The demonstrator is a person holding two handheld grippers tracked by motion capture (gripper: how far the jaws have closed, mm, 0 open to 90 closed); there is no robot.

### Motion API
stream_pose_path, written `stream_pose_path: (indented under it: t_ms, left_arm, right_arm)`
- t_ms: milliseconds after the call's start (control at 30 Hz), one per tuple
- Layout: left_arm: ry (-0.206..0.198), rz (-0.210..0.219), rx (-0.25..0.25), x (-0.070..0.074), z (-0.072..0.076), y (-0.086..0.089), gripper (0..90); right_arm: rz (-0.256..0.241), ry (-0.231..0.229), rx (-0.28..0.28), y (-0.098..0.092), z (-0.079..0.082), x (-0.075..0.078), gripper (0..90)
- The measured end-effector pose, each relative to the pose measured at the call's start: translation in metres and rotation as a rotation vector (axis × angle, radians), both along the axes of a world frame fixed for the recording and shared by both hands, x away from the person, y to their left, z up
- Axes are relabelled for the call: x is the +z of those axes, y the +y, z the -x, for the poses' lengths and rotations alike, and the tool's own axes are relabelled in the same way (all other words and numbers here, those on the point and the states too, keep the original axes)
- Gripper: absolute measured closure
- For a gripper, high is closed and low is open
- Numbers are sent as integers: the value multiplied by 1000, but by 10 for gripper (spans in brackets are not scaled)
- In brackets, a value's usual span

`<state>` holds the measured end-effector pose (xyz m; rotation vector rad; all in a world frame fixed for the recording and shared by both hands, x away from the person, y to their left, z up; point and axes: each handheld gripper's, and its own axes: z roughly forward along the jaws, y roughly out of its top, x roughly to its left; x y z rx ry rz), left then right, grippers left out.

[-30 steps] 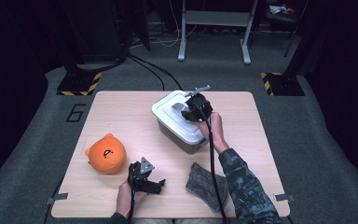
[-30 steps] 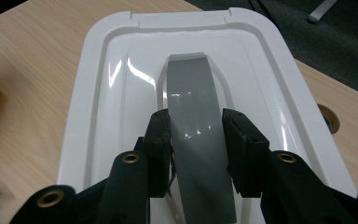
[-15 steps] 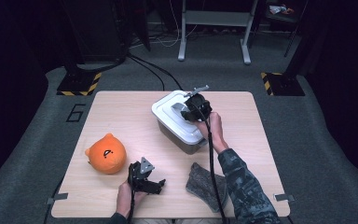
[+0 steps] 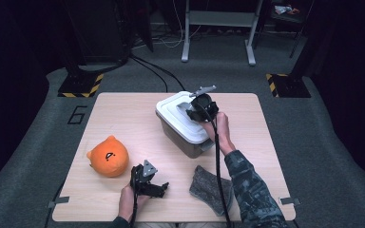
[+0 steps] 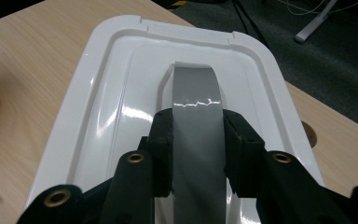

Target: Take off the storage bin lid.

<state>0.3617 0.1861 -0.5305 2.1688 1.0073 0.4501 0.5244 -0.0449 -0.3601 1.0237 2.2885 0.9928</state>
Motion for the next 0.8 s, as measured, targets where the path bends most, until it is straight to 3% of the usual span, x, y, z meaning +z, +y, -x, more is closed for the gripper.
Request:
stream_pose_path:
  t_ms: [600,800]
  left_arm:
    - [6,7,3,0,0,0,16]
    - [1,0,2,0,0,0,15]
  right_arm:
    - [-19,-73,-5,-19,10,25,666]
    - [-28,-90,-30,-31,14,32,666]
